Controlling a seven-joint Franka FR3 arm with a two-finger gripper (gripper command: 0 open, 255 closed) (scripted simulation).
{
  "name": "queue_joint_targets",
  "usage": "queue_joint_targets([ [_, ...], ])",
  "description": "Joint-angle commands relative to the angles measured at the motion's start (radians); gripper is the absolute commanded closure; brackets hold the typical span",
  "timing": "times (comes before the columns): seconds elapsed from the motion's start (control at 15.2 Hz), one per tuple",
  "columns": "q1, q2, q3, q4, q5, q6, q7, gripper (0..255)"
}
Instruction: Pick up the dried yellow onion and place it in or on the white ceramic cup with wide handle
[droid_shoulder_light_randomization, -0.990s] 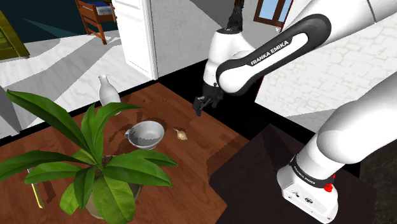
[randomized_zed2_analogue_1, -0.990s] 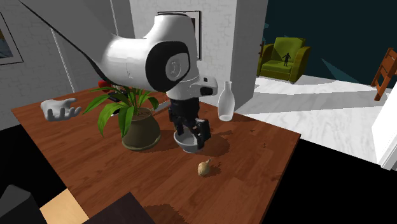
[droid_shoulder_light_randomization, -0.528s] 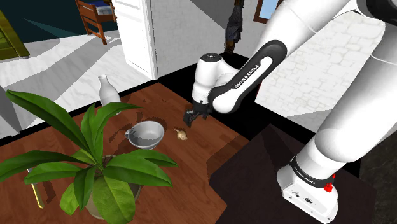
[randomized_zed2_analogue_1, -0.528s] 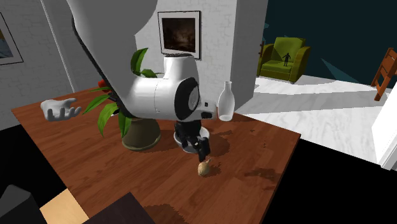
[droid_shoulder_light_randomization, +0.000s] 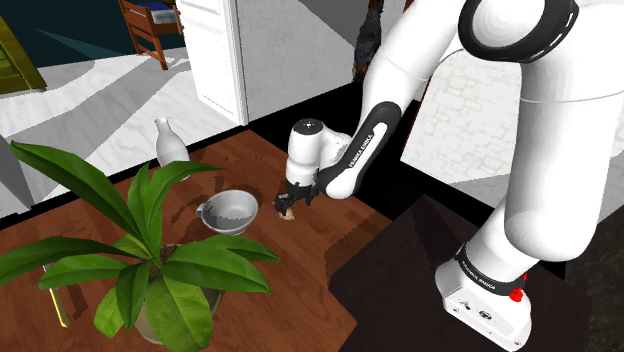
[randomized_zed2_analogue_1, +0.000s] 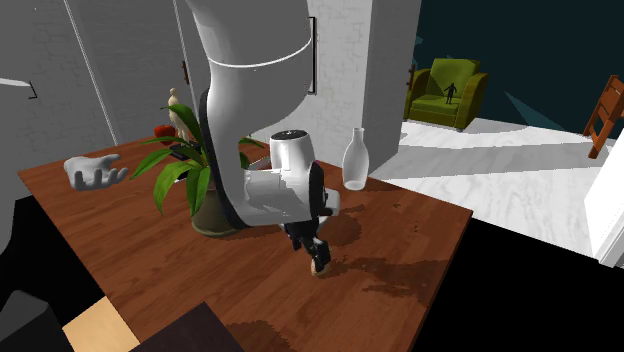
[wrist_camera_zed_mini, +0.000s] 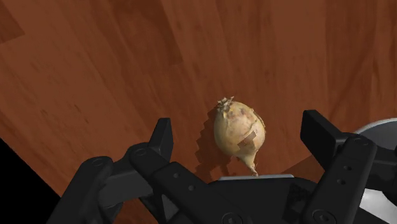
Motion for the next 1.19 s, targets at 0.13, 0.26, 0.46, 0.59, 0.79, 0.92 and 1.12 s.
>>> queue_joint_targets([
  [0.13,0.048,0.075,-0.055,0.037,-0.046,0.041,0.050,0],
  [0.26,0.063,0.106,-0.076,0.053,-0.061,0.058,0.064,0],
  [0.46,0.083,0.145,-0.100,0.073,-0.078,0.079,0.079,0],
  [0.59,0.083,0.145,-0.101,0.073,-0.078,0.080,0.079,0],
  [0.79,0.083,0.145,-0.101,0.073,-0.078,0.080,0.079,0],
  [0.92,0.083,0.145,-0.101,0.073,-0.078,0.080,0.079,0],
  [1.12,0.083,0.145,-0.101,0.073,-0.078,0.080,0.079,255],
])
